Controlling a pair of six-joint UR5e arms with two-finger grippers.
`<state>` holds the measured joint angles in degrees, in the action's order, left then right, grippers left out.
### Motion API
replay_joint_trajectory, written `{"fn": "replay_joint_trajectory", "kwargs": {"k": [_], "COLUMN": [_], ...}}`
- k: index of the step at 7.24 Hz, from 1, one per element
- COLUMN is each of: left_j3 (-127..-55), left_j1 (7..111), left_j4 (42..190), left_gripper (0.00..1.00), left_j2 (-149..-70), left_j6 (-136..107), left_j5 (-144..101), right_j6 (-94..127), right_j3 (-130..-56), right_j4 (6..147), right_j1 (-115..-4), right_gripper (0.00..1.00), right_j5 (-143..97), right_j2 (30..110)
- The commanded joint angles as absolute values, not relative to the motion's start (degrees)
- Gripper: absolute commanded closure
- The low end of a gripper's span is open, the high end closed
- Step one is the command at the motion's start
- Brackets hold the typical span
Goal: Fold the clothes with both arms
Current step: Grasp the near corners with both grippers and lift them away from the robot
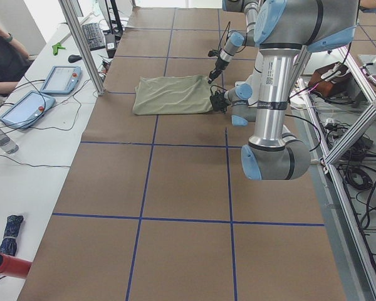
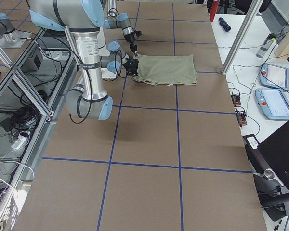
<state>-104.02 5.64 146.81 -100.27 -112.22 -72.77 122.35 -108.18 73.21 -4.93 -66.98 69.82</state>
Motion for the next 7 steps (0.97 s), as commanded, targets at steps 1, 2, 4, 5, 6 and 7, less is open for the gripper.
{"fn": "replay_joint_trajectory", "kwargs": {"k": [1,2,4,5,6,7], "left_j3": [-106.1,-109.5,-124.6,-133.8,-140.4,-141.5], "left_j1": [6.1,6.3,7.2,7.8,9.8,13.2], "left_j4": [146.7,146.6,134.3,125.2,117.6,115.0], "left_gripper": [1.00,1.00,1.00,1.00,1.00,1.00], "left_j2": [-99.9,-98.9,-95.6,-95.5,-96.3,-96.8], "left_j6": [-110.1,-107.0,-106.6,-106.6,-106.5,-106.4], "left_j5": [-73.5,-74.3,-80.1,-83.5,-87.9,-91.3], "right_j6": [122.3,122.0,122.0,122.1,122.2,121.8], "right_j3": [-109.9,-113.0,-125.4,-135.8,-142.8,-142.0], "right_j4": [73.5,74.1,86.0,96.5,104.7,107.3], "right_j1": [-5.6,-5.9,-5.9,-5.2,-5.4,-5.9], "right_gripper": [1.00,1.00,1.00,1.00,1.00,1.00], "right_j5": [-67.1,-67.2,-67.8,-70.2,-72.8,-73.0], "right_j2": [69.8,70.0,70.1,69.8,68.0,65.5]}}
